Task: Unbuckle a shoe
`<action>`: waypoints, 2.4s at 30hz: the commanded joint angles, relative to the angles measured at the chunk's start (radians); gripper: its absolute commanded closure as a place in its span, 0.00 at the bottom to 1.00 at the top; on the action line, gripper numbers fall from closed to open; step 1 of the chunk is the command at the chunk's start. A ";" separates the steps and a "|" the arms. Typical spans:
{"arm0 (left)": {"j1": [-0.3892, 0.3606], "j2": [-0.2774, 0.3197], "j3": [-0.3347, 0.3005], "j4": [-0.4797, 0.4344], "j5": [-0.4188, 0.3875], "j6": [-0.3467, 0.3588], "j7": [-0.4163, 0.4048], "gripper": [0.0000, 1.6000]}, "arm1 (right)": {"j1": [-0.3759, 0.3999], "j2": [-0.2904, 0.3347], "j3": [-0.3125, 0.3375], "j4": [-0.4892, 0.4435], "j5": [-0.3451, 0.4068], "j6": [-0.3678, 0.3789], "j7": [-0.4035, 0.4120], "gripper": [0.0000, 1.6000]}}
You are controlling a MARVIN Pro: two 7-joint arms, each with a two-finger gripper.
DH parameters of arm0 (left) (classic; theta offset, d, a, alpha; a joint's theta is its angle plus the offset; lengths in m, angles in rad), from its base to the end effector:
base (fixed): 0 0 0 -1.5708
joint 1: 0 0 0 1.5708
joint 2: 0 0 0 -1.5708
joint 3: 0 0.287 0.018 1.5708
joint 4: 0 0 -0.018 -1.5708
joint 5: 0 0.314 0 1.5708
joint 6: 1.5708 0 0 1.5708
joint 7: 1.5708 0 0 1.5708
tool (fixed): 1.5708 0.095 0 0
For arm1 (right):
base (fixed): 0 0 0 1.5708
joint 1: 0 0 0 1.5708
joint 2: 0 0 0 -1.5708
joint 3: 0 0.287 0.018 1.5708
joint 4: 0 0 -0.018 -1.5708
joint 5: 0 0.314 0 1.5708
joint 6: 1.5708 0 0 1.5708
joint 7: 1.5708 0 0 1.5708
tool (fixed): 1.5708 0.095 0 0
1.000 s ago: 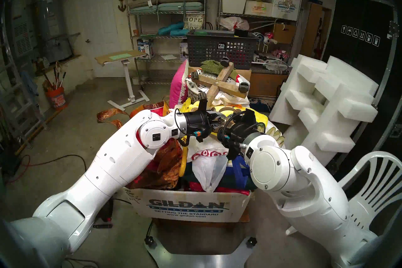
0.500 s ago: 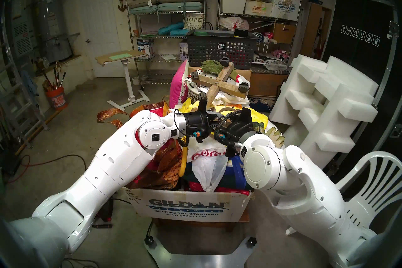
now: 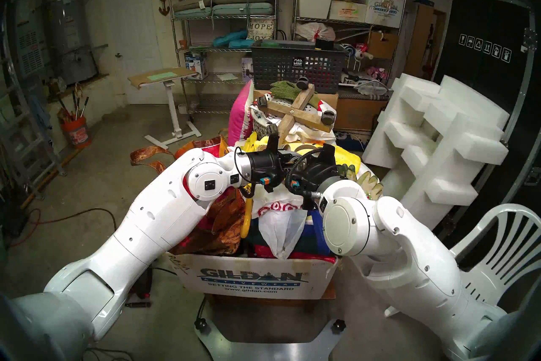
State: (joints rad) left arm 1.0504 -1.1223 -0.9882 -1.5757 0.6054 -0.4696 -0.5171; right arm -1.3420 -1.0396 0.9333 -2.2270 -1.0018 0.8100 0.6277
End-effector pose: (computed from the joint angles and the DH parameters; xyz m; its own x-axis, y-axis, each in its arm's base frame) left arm 0.4583 -0.1165 -0.1846 -0.8630 -0.4727 0.1783 -0.2385 0.0701 -0.9686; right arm 0.3474 0.1064 -0.1481 -0.1316 0.9536 0.2709 0.3067 -0.2207 0.9259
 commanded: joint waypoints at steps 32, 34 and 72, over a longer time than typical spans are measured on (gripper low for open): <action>-0.027 -0.014 -0.013 0.003 -0.004 -0.009 0.002 1.00 | 0.021 0.011 -0.004 -0.018 -0.029 -0.013 0.036 0.43; -0.027 -0.014 -0.013 0.003 -0.004 -0.009 0.002 1.00 | 0.020 0.011 -0.005 -0.014 -0.032 -0.013 0.036 0.45; -0.029 -0.015 -0.017 0.004 -0.005 -0.006 -0.005 1.00 | 0.005 0.055 0.035 -0.014 -0.062 0.020 0.047 0.53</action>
State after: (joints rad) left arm 1.0366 -1.1374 -0.9922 -1.5613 0.6023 -0.4786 -0.5269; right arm -1.3398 -0.9944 0.9514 -2.2239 -1.0582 0.8217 0.6785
